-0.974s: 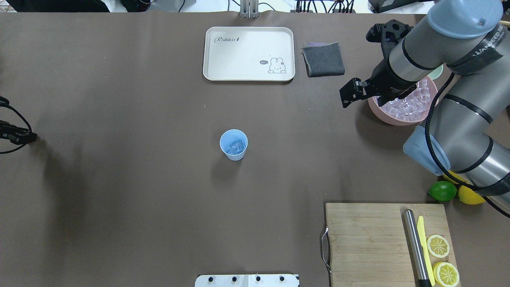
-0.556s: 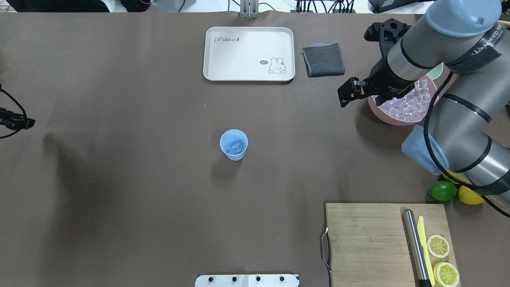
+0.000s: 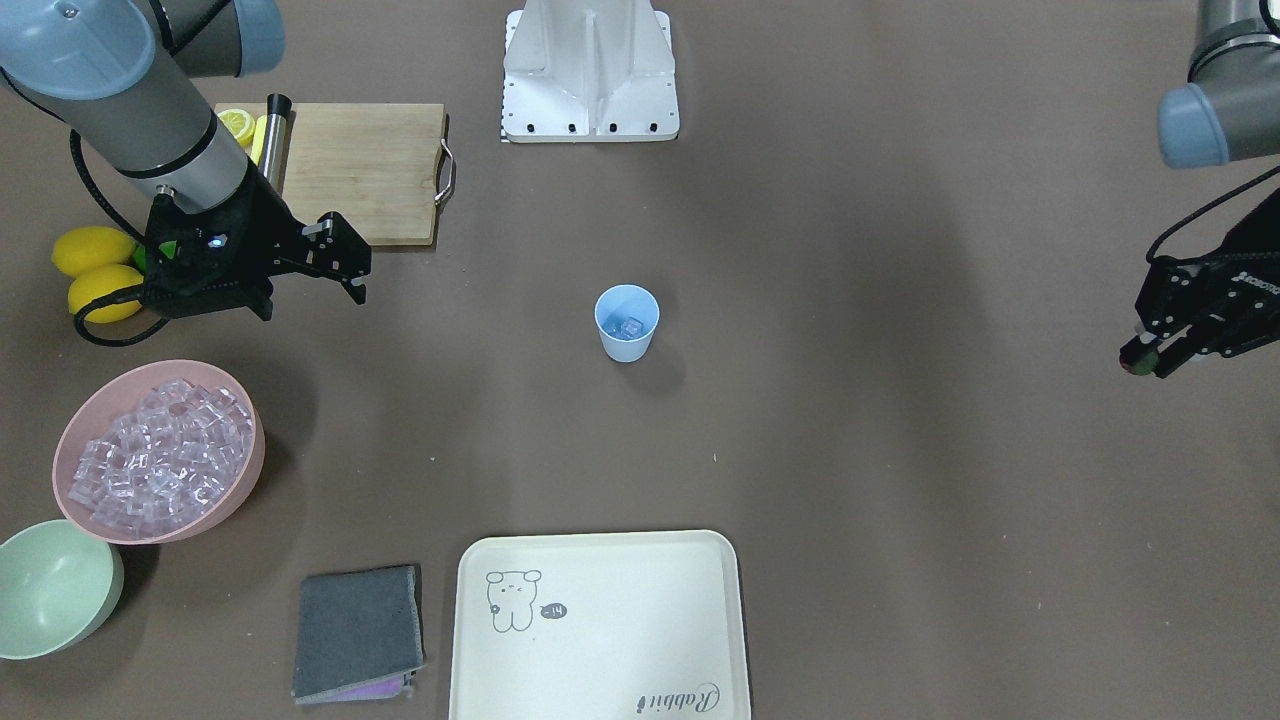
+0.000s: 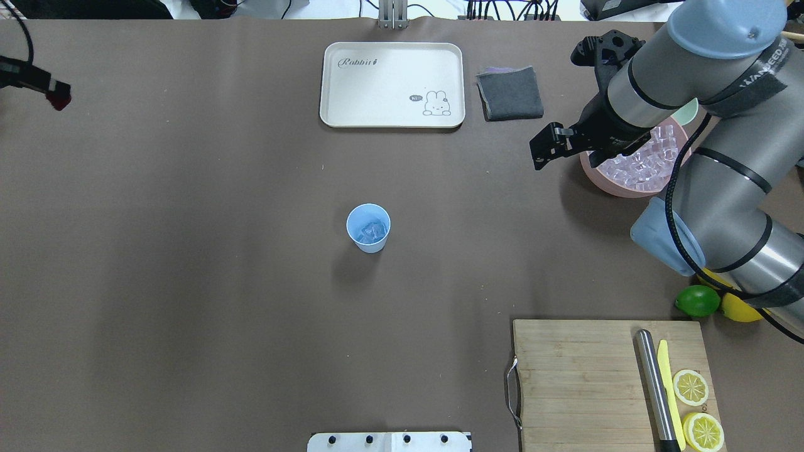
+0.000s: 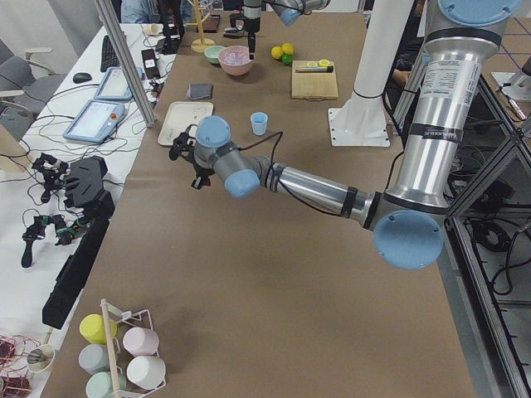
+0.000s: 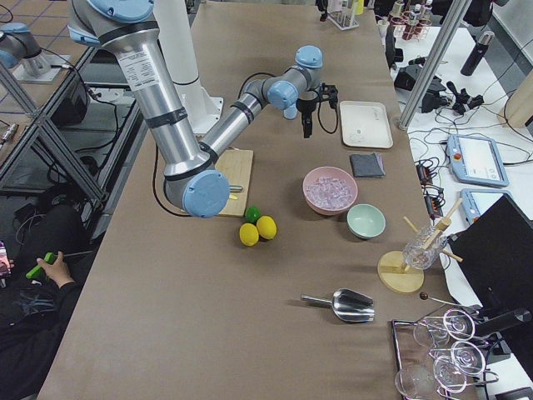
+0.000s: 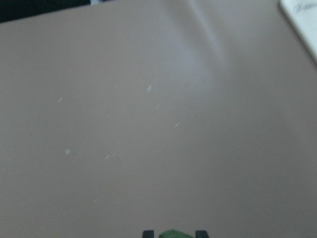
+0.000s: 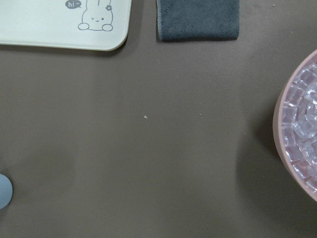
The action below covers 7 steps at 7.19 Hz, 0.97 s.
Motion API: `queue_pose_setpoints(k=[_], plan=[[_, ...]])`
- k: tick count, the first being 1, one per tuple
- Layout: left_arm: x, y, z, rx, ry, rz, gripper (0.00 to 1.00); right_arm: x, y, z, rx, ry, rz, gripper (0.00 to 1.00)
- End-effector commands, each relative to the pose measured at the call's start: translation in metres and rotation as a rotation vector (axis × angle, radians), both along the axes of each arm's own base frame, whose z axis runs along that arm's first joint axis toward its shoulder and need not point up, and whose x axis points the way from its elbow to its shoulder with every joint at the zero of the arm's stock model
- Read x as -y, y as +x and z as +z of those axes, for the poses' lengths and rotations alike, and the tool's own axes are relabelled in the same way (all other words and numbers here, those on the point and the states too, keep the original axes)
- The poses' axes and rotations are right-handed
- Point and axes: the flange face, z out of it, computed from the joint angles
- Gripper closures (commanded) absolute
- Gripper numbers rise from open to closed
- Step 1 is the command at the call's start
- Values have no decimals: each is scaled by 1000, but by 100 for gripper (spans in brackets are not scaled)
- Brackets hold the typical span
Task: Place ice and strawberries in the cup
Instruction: 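Carry the strawberry with the left gripper over the blue cup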
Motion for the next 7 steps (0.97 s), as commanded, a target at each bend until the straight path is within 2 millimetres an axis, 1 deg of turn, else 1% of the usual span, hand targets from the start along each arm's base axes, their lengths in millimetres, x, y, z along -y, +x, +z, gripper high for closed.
queue_pose_setpoints(k=[1,2,3,4,5,6,7], plan=[[-34,130,-124,-136,-134,-33,100,-1,2,2,-2,-1,4,0],[-69,219,-152,-148,-150,-49,100,-3,2,-1,3,-10,13,0],[-105,283,-177,-168,-154,-75,100,-4,3,-2,6,-19,22,0],[-135,335,-202,-192,-162,-90,100,-4,2,1,1,-21,25,0],[-143,365,-214,-190,-146,-109,100,-4,2,1,0,-22,25,0],[-140,377,-206,-169,-147,-118,100,-4,2,2,-1,-22,24,0],[-137,382,-196,-150,-151,-124,100,-6,-3,-3,5,-24,21,0]])
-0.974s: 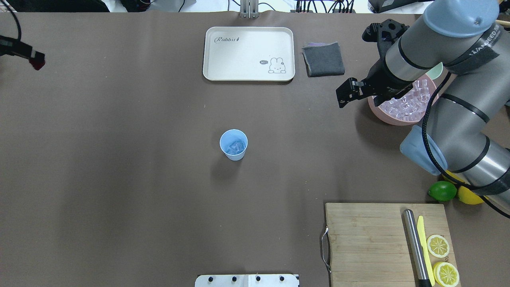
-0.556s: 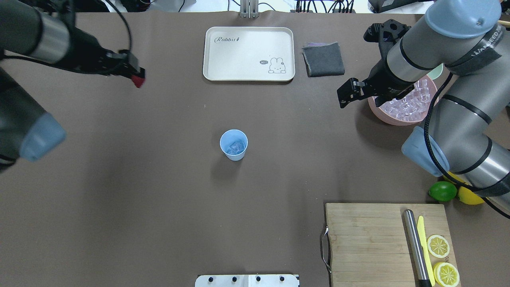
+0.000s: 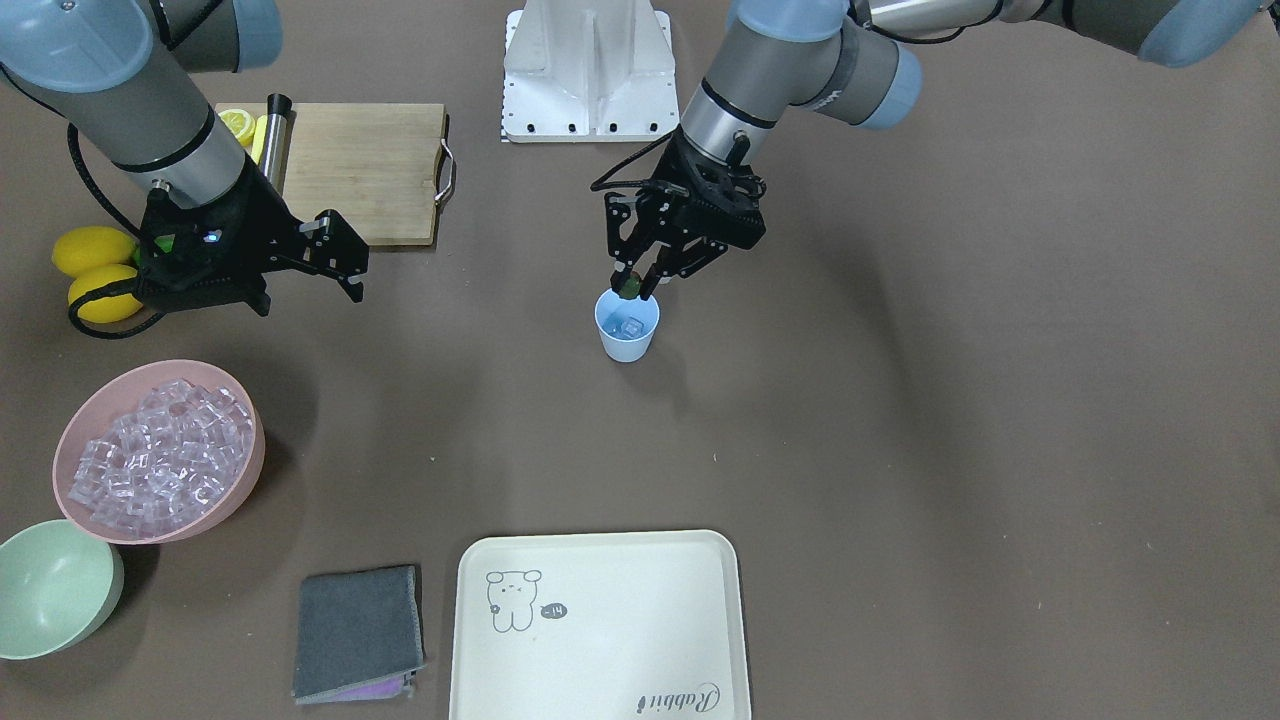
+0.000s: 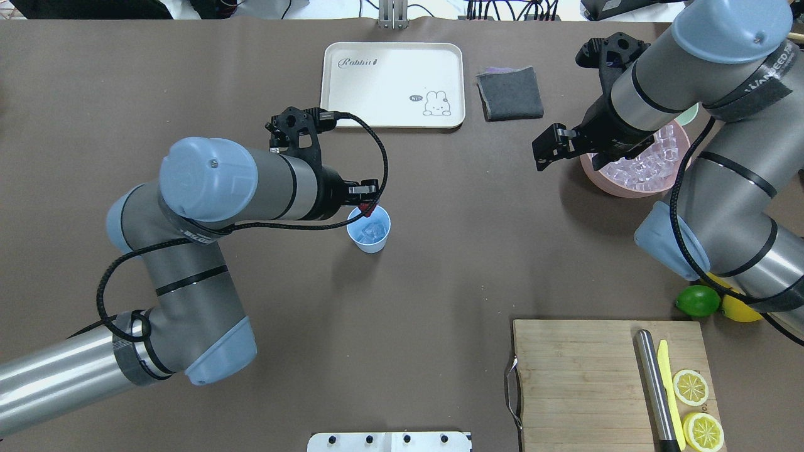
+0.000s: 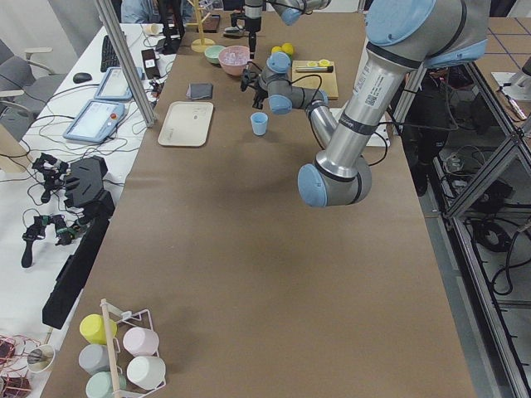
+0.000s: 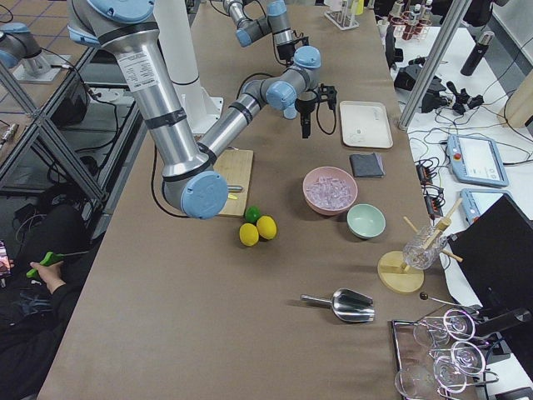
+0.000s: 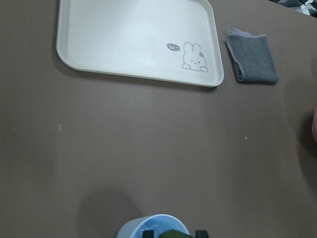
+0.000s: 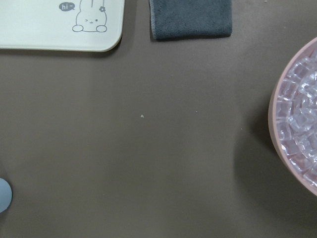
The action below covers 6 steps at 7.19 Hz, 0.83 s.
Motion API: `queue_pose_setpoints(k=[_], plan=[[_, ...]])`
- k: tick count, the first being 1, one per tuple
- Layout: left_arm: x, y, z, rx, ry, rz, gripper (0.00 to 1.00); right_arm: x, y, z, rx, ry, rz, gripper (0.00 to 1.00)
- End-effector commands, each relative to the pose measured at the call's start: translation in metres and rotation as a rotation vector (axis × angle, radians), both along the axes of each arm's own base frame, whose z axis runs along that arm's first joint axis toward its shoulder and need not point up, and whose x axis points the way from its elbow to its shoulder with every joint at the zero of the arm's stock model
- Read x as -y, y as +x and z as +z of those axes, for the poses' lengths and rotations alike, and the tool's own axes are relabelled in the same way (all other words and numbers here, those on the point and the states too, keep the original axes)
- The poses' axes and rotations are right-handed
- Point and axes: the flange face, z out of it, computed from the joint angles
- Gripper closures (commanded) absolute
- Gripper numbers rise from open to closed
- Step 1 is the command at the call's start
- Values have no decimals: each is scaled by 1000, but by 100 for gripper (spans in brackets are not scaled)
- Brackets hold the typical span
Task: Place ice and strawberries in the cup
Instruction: 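Carry the strawberry with the left gripper over the blue cup, then open the left gripper to drop the strawberry into the cup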
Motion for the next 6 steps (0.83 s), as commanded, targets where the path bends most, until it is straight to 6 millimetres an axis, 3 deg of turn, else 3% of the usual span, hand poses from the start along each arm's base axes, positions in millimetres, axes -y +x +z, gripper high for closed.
queue_pose_setpoints(k=[1,3,4,6], plan=[[2,16,11,29,-5,-9,100,-5,-10,-4,5,-2,-11,0],[1,16,19,39,-11,-7,100,-6,-13,-5,6,-1,-17,0],[-4,17,31,54,-17,-4,4,-7,-13,-6,8,0,-17,0],[-9,4,32,48,-3,-10,2,-6,-12,-7,9,2,-16,0]])
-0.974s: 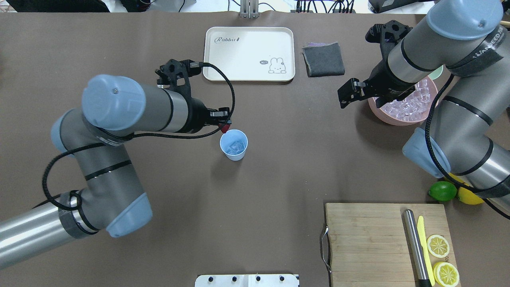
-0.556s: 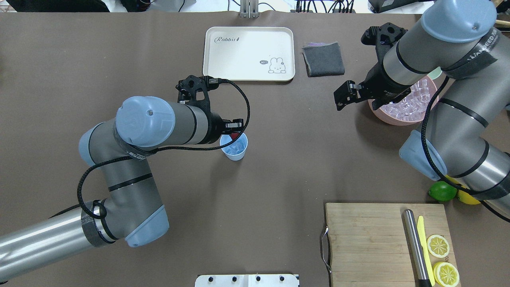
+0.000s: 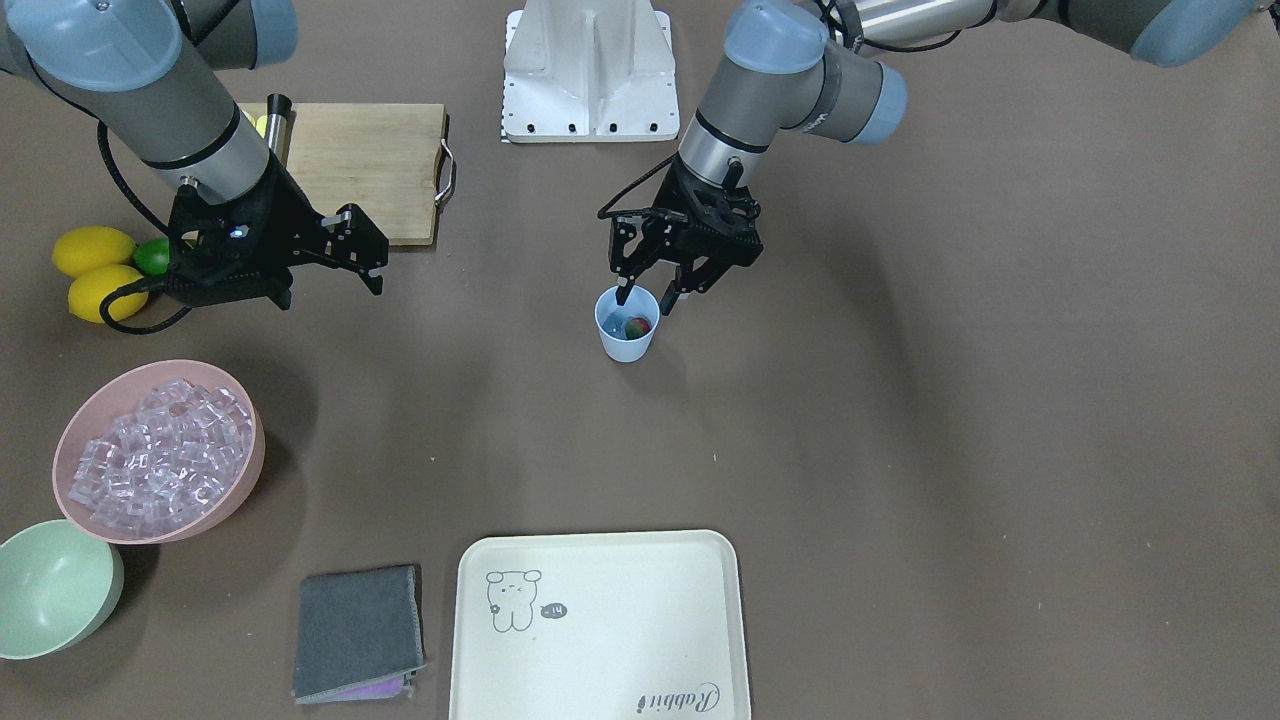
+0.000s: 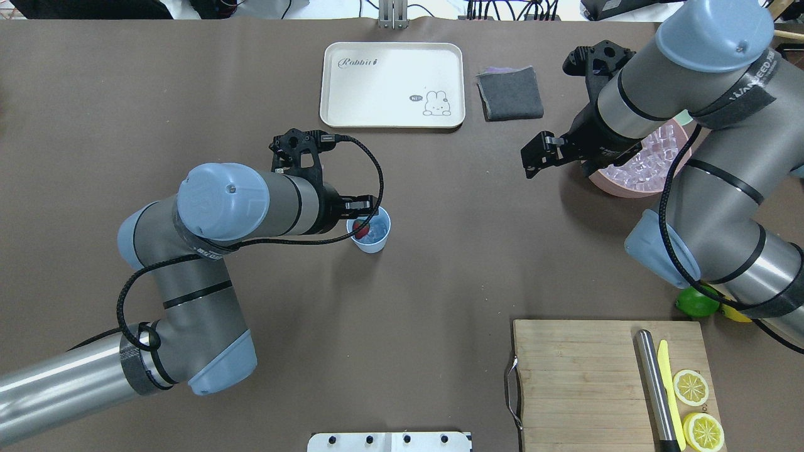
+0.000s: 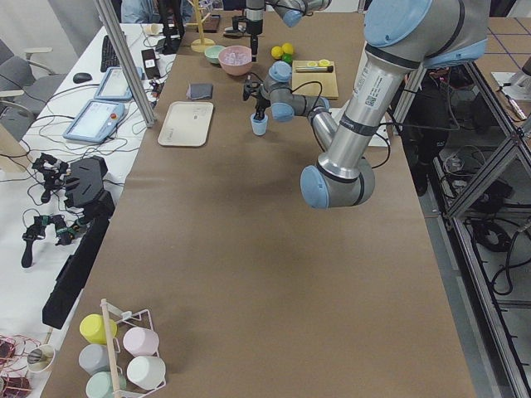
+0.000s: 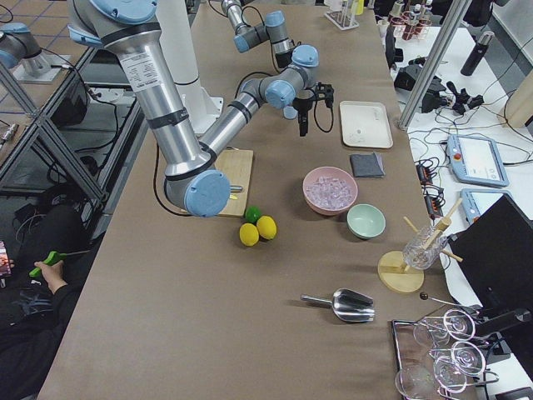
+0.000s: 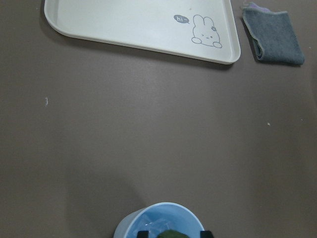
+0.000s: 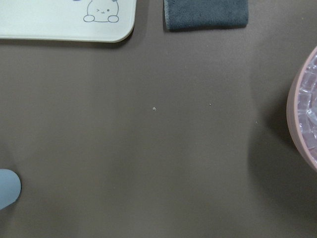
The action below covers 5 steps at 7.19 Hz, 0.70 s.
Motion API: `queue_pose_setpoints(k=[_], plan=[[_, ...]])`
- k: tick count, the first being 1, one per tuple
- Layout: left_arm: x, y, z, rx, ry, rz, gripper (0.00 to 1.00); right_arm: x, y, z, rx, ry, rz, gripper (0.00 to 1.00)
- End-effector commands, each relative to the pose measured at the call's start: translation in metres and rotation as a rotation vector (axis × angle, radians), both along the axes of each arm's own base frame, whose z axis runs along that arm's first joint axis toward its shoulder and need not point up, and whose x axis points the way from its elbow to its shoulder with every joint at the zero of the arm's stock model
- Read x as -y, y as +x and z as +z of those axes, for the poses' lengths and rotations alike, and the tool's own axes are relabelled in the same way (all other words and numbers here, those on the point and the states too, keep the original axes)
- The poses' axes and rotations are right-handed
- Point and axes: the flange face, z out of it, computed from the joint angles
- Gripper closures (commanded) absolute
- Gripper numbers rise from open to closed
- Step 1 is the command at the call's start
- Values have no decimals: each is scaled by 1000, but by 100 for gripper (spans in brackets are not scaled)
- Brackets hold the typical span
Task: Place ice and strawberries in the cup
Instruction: 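Open the left gripper to drop the strawberry into the cup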
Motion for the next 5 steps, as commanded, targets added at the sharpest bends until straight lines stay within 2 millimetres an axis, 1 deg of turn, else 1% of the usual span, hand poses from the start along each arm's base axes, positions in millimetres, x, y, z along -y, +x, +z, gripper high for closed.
queue_pose_setpoints(k=[1,2,3,4,5], plan=[[-9,-22,-2,-12,17,-3,2,1,0,0,0,2,-1,0],[-2,-36,11,34,67,1,2,8,12,2,-2,1,11,0],[18,-64,10,111,187,11,2,19,30,13,-19,27,3,0],[30,-104,26,209,246,45,2,27,55,39,-59,63,-19,0],[54,-148,65,237,218,14,2,34,86,69,-97,87,-29,0]])
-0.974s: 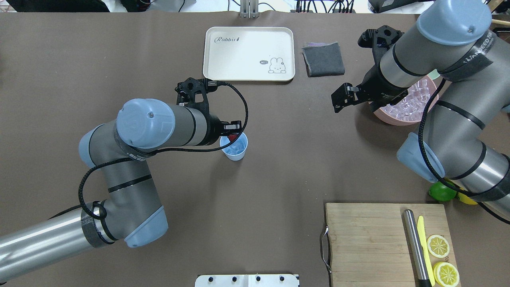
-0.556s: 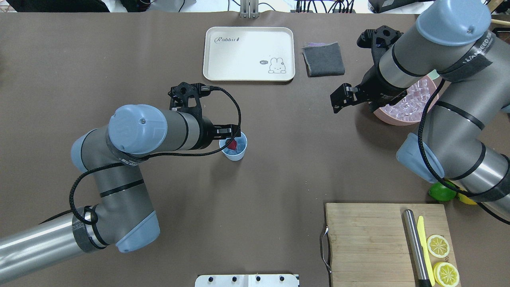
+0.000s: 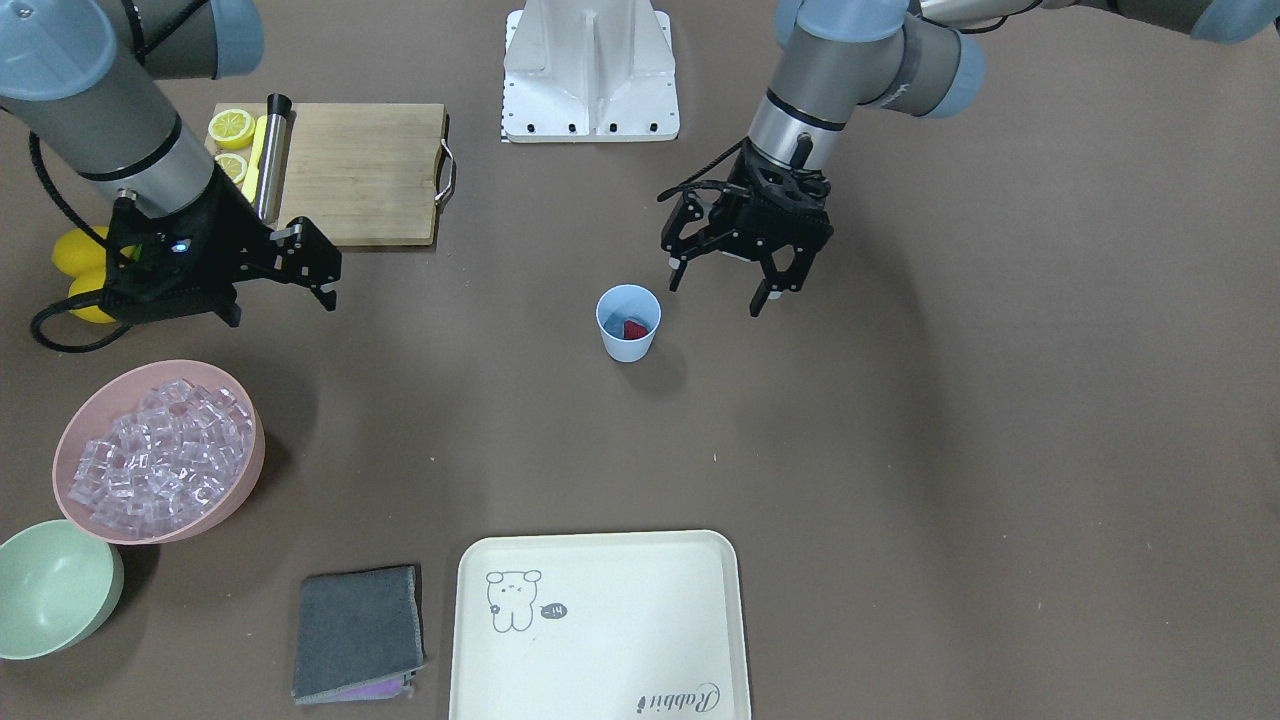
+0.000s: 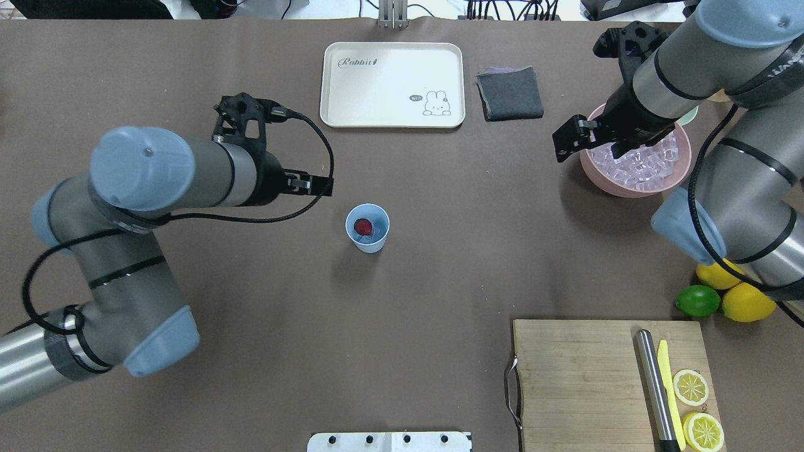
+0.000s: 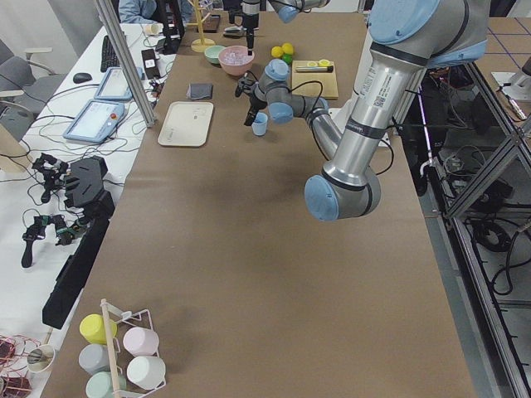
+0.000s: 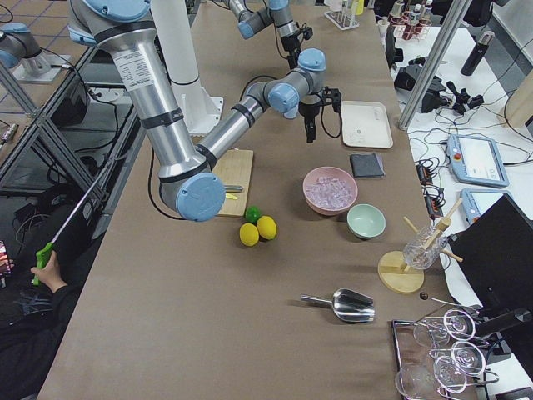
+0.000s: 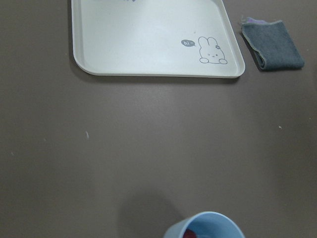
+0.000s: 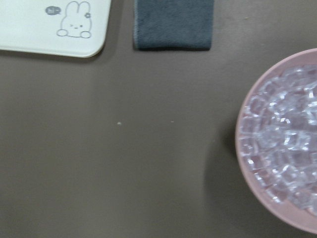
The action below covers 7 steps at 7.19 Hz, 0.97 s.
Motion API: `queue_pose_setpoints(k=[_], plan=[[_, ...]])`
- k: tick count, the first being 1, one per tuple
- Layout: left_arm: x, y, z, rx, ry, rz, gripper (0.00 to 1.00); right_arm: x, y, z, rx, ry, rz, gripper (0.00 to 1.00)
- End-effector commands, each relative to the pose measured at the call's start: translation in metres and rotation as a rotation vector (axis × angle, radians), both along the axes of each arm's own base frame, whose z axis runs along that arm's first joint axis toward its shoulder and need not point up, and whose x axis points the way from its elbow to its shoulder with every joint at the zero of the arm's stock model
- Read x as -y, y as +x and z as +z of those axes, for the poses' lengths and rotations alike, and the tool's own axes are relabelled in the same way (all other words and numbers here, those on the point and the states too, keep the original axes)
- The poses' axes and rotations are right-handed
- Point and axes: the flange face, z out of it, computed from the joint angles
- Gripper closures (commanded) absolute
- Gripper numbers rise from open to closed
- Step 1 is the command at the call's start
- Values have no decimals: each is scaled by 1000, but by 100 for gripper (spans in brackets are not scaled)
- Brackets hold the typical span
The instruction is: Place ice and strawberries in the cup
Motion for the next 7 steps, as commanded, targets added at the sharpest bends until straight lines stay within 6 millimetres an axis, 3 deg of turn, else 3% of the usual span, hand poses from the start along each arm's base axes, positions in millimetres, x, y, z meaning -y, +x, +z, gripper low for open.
queue_pose_setpoints(k=[1,3,4,5,6,7], plan=[[43,-99,83,92,-14,-92,2,11,71,67,-83,48,-29,0],[64,-258,182,161,-53,58,2,9,161,152,-107,53,-97,0],[71,-342,224,228,-49,44,2,-2,216,198,-125,48,-98,0],[71,-398,255,317,-76,80,2,-18,273,240,-105,28,-92,0],[73,-452,268,365,-135,119,2,-31,311,281,-88,-23,-68,0],[64,-482,287,394,-153,155,2,-43,338,310,-95,-70,-31,0]])
